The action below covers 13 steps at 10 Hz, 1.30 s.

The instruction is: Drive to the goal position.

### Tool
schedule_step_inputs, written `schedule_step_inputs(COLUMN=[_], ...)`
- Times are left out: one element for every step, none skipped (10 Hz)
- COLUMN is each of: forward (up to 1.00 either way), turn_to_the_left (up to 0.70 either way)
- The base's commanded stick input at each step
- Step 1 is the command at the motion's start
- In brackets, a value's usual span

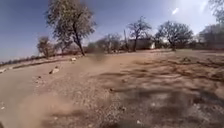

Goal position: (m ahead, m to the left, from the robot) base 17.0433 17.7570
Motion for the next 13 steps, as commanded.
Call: schedule_step_inputs(forward=[1.00,1.00,1.00,1.00,1.00,1.00,1.00,1.00,1.00,1.00,1.00,1.00,1.00], turn_to_the_left=[0.00,0.00,0.00,0.00,0.00,0.00,0.00,0.00,0.00,0.00,0.00,0.00,0.00])
